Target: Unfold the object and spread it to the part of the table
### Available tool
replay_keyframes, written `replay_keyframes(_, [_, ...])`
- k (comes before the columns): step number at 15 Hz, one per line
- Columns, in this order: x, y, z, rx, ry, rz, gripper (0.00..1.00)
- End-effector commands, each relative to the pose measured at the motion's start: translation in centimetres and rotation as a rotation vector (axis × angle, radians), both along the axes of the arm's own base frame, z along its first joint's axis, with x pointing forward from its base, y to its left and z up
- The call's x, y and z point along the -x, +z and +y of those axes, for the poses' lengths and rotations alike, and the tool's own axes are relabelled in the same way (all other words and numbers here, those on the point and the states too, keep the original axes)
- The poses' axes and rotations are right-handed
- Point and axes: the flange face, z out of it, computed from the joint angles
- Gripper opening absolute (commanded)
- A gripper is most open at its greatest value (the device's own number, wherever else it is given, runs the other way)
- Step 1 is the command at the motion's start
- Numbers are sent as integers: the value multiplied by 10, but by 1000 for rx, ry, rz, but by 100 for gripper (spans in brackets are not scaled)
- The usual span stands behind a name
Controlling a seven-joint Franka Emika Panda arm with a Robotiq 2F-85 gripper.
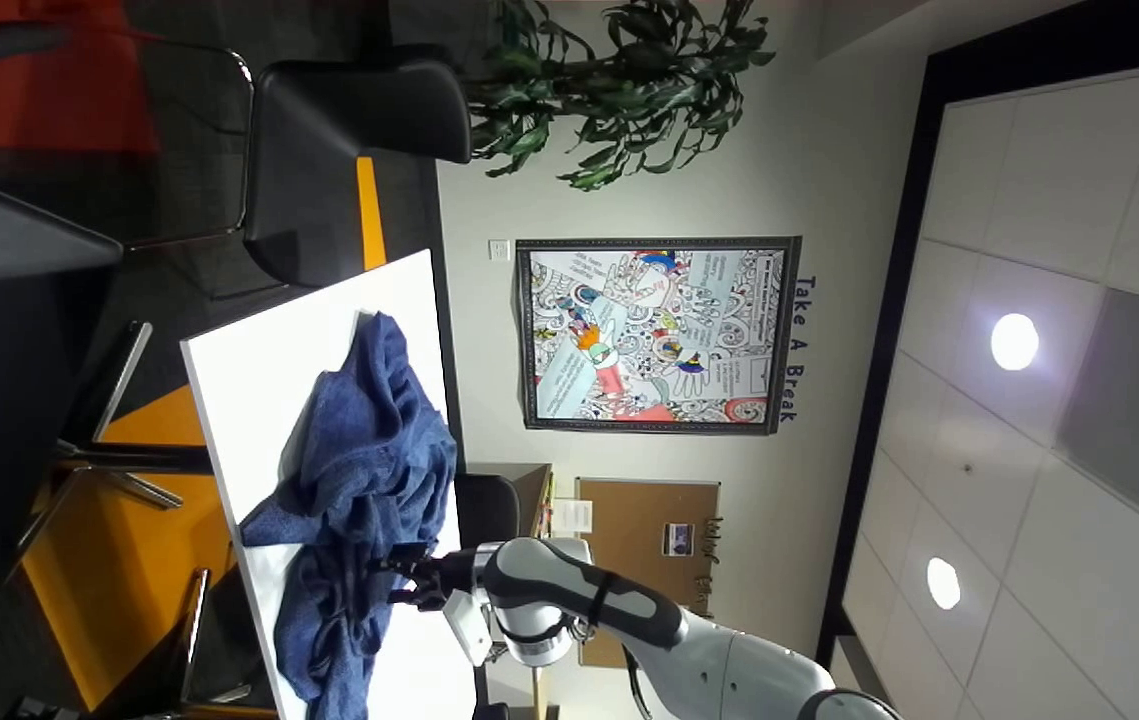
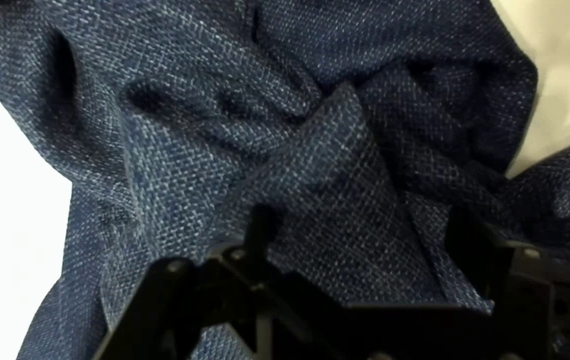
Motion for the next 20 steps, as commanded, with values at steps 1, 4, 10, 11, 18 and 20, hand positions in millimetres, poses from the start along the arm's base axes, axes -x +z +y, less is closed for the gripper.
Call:
replay_keyframes(1, [-11,-20,-9,43,-31,-11,58])
replay_keyframes(4, [-8,-37,-21,59,-58,10,34])
replay_keyframes(10, [23,-65,-67,153,-158,77,0])
replay_keyframes(11, [29,-68,-76,173,-181,90,0])
replay_keyframes(18, [72,-79,-138,296,-385,151,1])
replay_keyframes(20, [72,-68,-136,268,-391,134,29])
